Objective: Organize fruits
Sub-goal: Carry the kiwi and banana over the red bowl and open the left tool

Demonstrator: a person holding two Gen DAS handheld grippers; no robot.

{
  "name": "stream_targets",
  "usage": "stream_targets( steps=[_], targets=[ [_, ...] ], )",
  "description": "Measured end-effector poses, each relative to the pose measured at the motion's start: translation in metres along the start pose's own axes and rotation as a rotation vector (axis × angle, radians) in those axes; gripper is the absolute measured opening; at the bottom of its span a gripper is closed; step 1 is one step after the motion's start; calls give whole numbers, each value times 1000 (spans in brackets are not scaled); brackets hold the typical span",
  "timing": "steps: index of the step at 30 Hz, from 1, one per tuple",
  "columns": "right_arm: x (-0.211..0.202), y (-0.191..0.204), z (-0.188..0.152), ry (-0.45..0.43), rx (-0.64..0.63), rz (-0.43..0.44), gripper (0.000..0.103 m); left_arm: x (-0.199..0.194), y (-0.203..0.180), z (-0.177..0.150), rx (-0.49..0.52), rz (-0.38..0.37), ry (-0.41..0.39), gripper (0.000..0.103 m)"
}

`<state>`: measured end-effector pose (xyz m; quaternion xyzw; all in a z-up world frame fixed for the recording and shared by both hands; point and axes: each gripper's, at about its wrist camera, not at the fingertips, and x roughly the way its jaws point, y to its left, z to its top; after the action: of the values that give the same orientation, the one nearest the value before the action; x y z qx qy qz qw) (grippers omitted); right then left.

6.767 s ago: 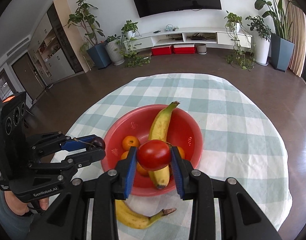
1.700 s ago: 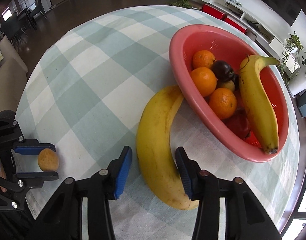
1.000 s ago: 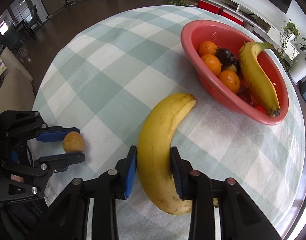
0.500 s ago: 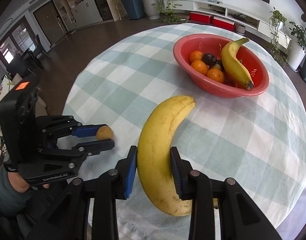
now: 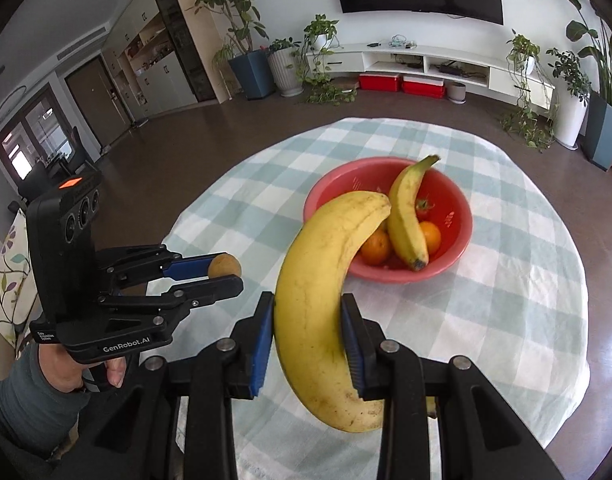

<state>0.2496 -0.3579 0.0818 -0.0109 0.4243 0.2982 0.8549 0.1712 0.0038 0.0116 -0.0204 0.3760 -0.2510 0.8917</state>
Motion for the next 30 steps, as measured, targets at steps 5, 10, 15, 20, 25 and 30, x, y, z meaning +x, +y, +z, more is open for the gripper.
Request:
stream_targets(
  steps=[5,10,15,20,25,30],
  targets=[
    [11,-17,37,-28,27,-8,35,26,10,51,14,16,3,25],
    [39,-39,61,-17,76,-9,35,65,15,85,41,49,42,25],
    [69,-49,73,4,113,0,35,106,19,94,50,64,88,25],
    [92,-56,80,34,122,-20,35,135,27,88,47,75,123,25],
    [113,-54,87,71,93,-52,35,151,36,80,34,78,140,25],
    [129,-51,85,107,78,-71,35,154,41,81,25,78,136,26]
  ],
)
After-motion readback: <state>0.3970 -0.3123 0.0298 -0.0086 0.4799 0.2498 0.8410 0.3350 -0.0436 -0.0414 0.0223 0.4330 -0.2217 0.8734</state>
